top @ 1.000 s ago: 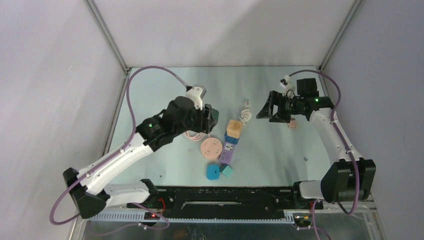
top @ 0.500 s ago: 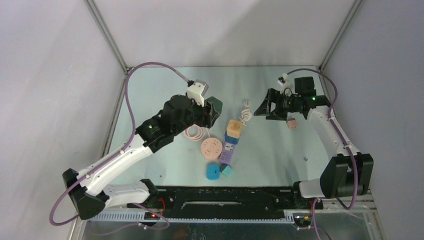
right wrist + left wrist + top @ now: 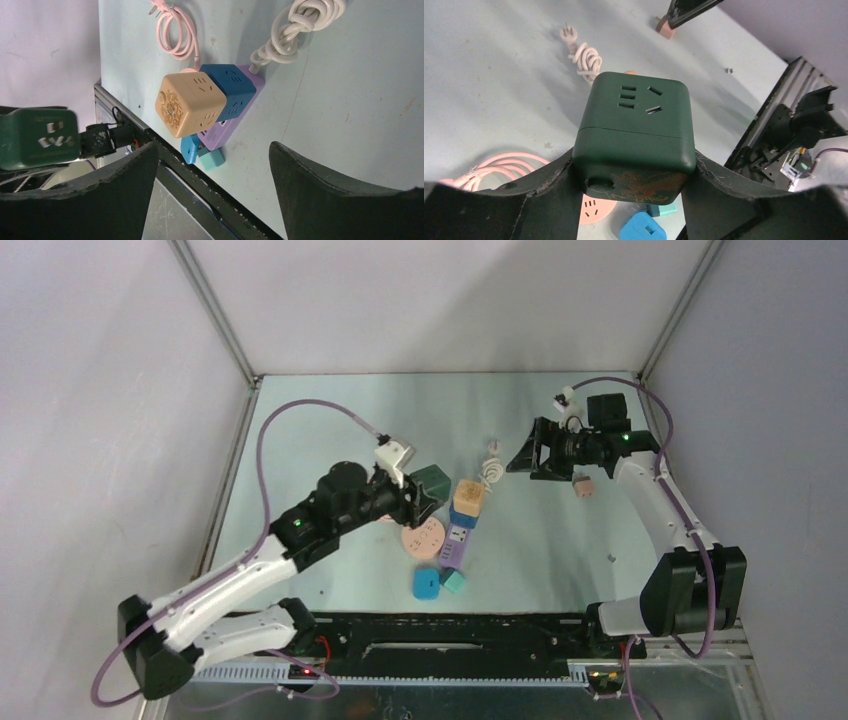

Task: Insert the plug
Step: Move the socket to the center of the board.

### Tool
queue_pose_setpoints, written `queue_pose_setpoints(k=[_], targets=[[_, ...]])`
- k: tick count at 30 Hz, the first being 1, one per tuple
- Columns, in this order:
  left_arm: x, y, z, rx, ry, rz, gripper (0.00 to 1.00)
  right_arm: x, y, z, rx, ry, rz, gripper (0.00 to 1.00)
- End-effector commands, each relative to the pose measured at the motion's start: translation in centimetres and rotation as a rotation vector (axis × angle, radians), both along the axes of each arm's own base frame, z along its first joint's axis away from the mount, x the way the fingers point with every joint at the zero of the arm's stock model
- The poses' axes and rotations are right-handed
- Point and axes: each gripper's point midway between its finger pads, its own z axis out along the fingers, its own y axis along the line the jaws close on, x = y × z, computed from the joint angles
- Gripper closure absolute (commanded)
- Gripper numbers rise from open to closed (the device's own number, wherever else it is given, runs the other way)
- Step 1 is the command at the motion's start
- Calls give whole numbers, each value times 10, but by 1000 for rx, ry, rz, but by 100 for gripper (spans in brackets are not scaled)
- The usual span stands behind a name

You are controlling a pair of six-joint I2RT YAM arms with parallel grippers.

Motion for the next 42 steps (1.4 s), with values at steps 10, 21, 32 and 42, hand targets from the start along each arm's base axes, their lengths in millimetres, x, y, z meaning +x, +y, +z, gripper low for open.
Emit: queue_pose_setpoints(k=[10, 21, 32, 42], targets=[[-81, 37, 112, -376, -251, -193, 100, -4, 10, 12, 57, -29, 56, 17], [-99, 45, 133, -413, -319, -250, 100, -15, 14, 28, 94, -80, 112, 9], [-89, 35, 145, -492, -235, -215, 100, -31, 16, 60, 127, -191, 143, 0], [-59, 21, 144, -709, 213, -4, 100, -39, 21, 79, 173, -216, 142, 1]])
